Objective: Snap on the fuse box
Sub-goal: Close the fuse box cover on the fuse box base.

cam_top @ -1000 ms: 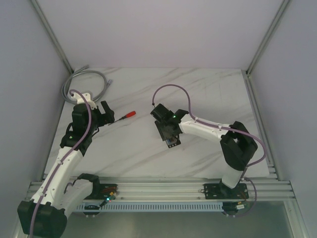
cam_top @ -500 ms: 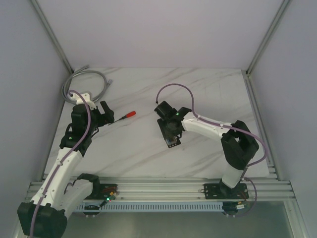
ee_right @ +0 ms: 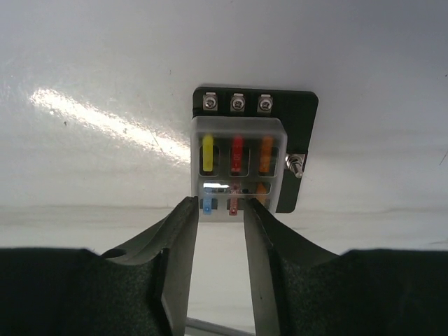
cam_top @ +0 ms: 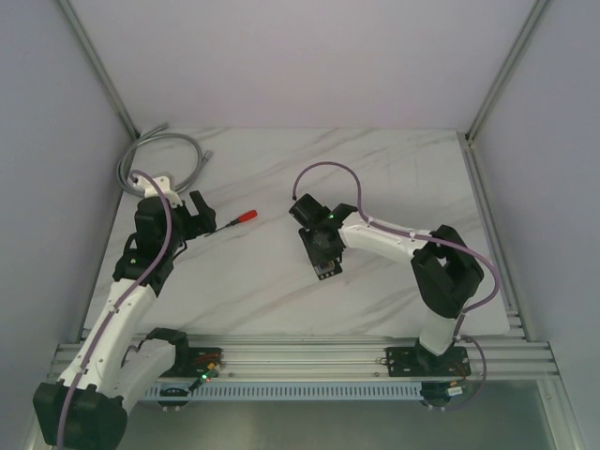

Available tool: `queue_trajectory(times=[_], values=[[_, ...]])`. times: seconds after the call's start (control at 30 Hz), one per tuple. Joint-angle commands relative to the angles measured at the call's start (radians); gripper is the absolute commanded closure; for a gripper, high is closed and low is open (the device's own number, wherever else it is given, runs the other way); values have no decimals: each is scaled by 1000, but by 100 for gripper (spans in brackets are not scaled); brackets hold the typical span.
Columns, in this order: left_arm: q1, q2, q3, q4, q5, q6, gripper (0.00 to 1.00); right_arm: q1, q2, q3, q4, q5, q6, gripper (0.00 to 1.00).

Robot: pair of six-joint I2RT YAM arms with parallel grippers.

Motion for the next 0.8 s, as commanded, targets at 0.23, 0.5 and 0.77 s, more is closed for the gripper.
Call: queue_trajectory(times=[0.23, 0.5, 0.77], values=[[11, -15, -9, 17, 21, -14, 0, 49, 205, -82, -82, 5, 33, 66], [12, -20, -12, 18, 30, -18, 0, 81, 279, -57, -95, 44, 42, 73], [12, 0, -14, 30, 59, -40, 0, 75, 65, 22, -57, 82, 16, 64]])
